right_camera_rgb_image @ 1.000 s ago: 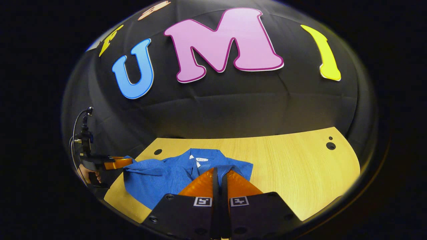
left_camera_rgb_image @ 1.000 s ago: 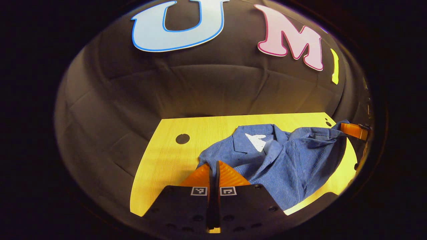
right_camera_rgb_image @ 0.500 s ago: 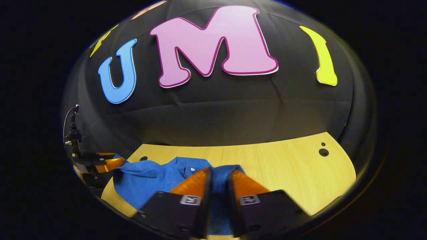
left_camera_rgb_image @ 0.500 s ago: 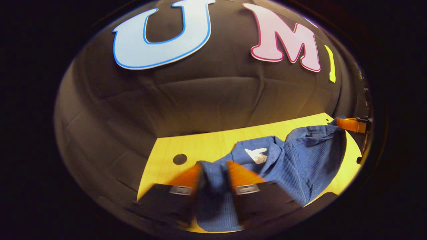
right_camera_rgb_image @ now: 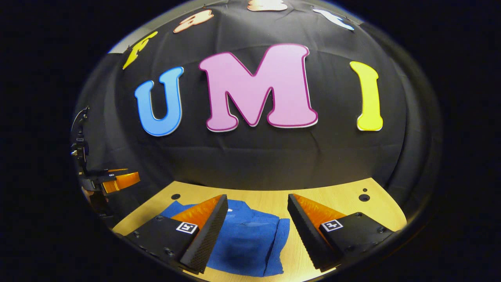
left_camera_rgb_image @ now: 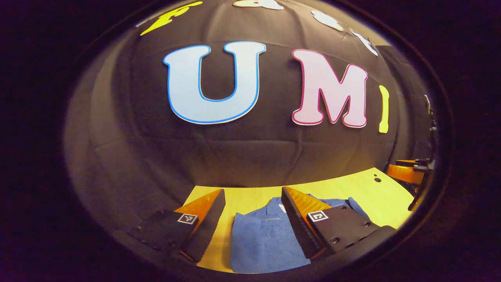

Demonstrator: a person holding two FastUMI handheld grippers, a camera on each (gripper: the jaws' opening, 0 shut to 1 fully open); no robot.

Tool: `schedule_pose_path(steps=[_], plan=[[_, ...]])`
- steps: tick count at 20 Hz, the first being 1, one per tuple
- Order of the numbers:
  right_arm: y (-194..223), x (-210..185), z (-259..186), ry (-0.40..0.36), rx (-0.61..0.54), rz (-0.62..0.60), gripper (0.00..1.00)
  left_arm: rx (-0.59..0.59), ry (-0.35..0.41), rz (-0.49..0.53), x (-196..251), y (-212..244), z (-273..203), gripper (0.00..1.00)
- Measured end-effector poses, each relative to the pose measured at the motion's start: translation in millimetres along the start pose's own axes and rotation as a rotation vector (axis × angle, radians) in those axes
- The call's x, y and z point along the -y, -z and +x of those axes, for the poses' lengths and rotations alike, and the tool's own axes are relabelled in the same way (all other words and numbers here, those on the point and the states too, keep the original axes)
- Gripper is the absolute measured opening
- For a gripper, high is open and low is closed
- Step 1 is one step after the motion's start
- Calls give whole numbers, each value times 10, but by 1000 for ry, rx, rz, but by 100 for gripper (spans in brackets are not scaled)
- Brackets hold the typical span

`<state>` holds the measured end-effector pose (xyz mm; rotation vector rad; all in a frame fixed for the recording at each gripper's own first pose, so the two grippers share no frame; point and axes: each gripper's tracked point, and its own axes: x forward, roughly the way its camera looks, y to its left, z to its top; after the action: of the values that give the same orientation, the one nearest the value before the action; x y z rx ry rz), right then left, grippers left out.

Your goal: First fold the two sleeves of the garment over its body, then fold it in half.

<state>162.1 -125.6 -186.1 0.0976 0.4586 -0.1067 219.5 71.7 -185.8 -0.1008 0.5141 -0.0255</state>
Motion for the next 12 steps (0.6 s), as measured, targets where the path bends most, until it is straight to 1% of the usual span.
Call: schedule_pose_path(steps=[2, 4, 5, 6, 7, 9, 12], plan=[[-155, -5, -240, -1, 61, -30, 97, 46, -17, -14, 2, -72, -292, 84], [-230, -53, -445, -8, 89, -44, 97, 115, -42, -26, -44, -179, -518, 84], [-257, -84, -548, -18, 97, -45, 97, 163, -54, -35, -61, -249, -629, 80], [-286, -121, -622, -31, 102, -56, 97, 178, -64, -47, -75, -246, -764, 79], [-285, -115, -704, -31, 102, -69, 97, 189, -69, -51, -83, -216, -914, 82], [-265, -127, -828, -33, 96, -90, 98, 189, -88, -58, -138, -121, -1164, 82], [-176, -226, -1011, -65, 81, -98, 98, 199, -126, -64, -220, -19, -1431, 82]])
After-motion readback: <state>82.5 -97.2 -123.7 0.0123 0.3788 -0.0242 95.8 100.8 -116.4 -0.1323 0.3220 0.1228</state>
